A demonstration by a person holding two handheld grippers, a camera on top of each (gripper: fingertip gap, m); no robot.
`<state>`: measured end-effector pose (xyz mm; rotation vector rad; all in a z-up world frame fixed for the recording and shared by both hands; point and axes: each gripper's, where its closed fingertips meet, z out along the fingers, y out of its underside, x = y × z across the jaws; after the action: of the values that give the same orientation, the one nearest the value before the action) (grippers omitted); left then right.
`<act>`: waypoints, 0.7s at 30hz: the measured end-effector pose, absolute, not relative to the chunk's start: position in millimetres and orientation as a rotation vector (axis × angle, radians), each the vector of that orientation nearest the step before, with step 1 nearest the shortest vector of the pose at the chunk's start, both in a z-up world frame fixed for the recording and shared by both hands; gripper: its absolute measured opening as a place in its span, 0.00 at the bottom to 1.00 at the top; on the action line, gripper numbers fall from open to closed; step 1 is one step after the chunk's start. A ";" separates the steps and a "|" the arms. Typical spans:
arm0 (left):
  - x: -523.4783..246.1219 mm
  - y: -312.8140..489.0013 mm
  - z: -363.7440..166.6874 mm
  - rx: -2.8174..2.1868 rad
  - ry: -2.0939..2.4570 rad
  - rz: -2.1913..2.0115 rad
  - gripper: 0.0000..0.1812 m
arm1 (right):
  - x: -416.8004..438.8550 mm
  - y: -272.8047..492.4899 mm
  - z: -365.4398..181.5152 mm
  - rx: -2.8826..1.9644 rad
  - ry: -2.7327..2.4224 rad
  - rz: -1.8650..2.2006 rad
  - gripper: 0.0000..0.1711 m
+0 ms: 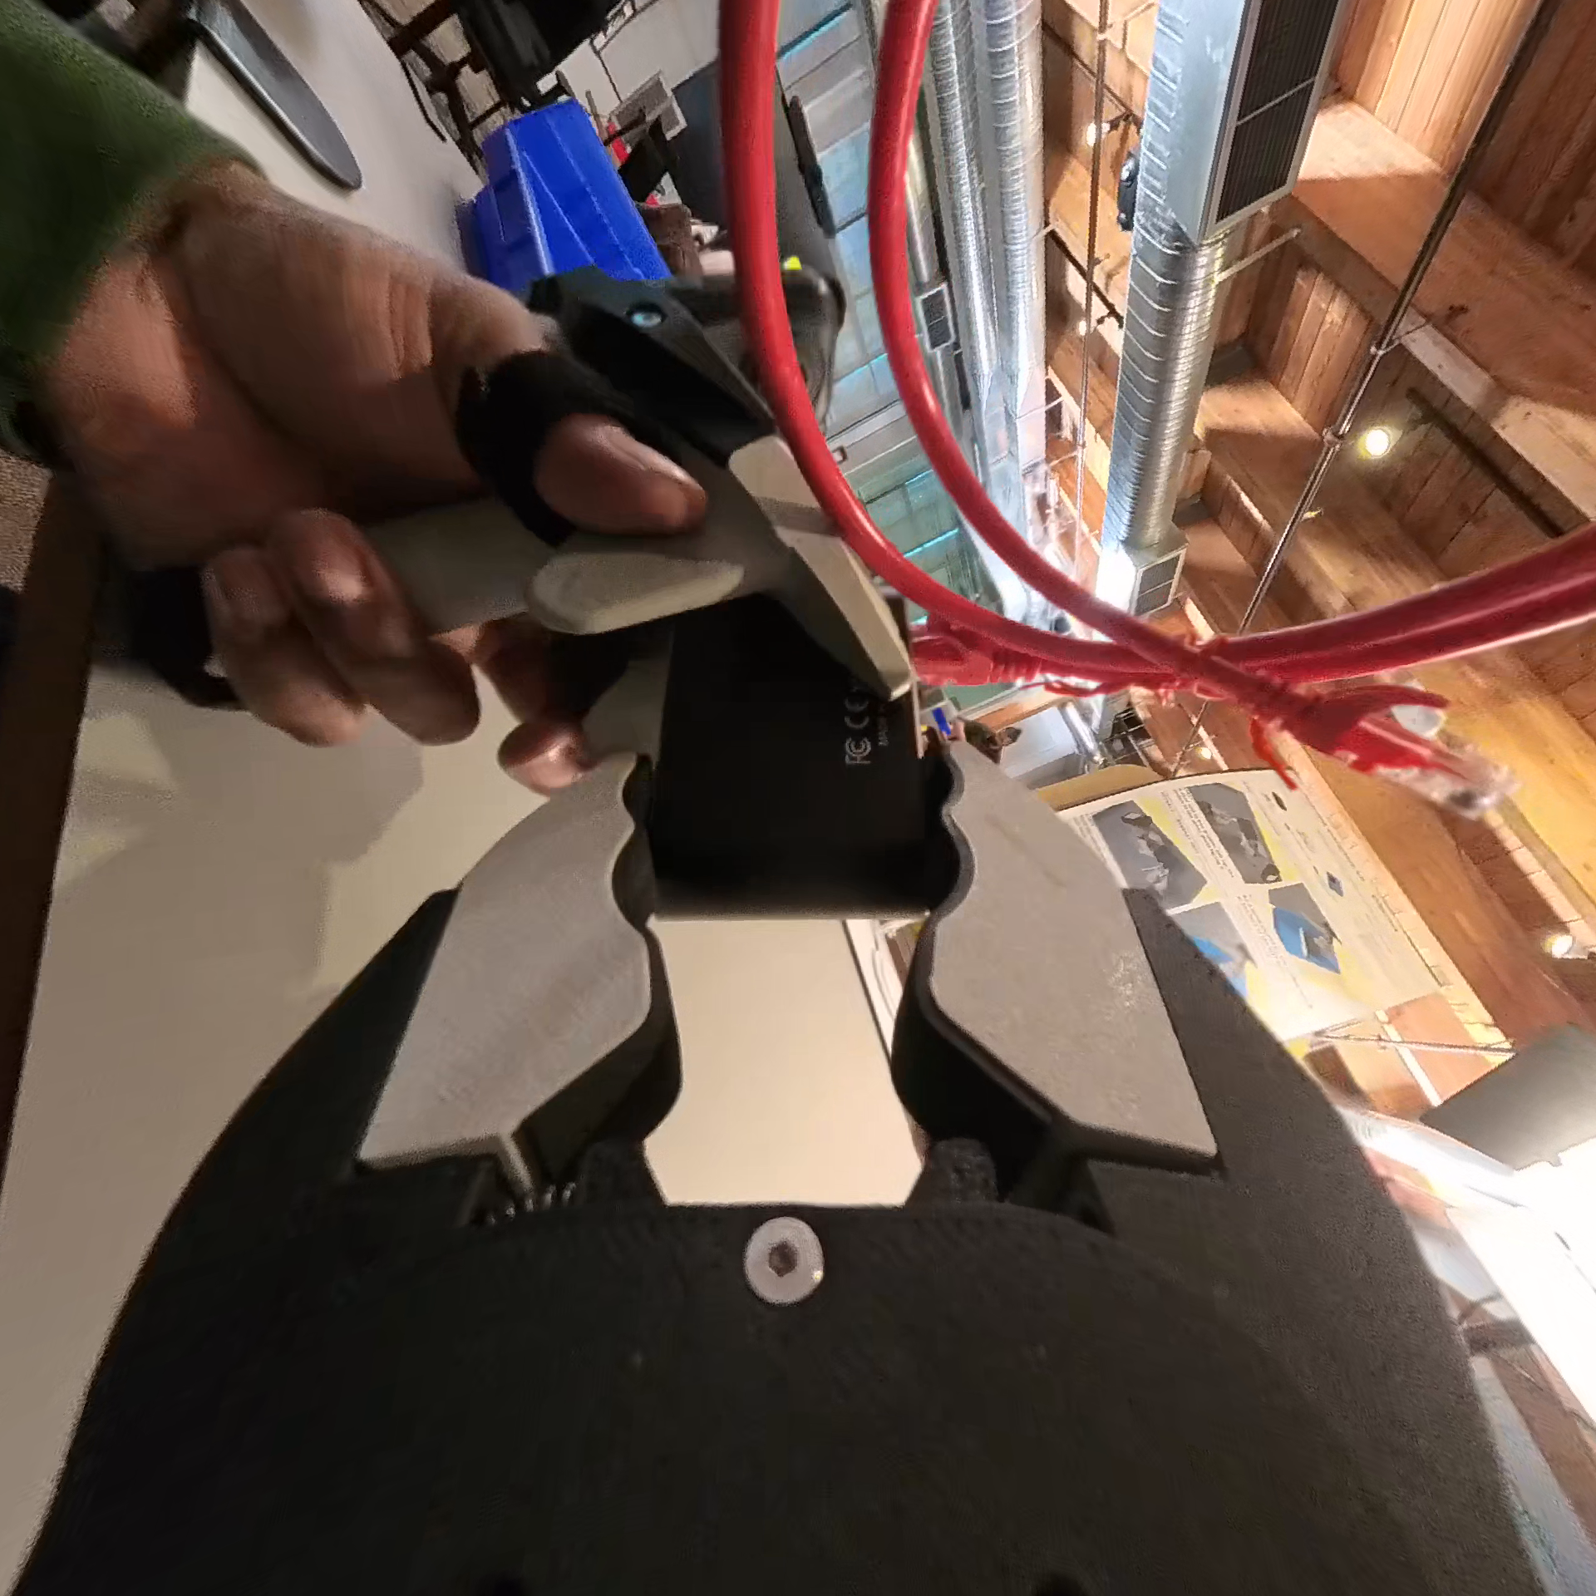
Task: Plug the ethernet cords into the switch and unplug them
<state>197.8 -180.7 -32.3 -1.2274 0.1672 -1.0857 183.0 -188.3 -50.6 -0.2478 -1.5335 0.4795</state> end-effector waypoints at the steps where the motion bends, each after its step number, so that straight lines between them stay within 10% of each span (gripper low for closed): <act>1: 197.3 -179.9 -32.5 -1.214 0.149 -1.115 0.15 | 182.5 -187.7 -50.9 -0.255 -1.534 0.477 0.35; 21: 215.6 -183.8 -26.3 -1.121 0.152 -1.322 0.15 | 186.8 -198.1 -39.6 -0.221 -1.473 0.532 0.42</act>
<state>215.6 -183.8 -26.3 -1.1213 0.1524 -1.3216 186.8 -198.1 -39.6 -0.2206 -1.4729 0.5322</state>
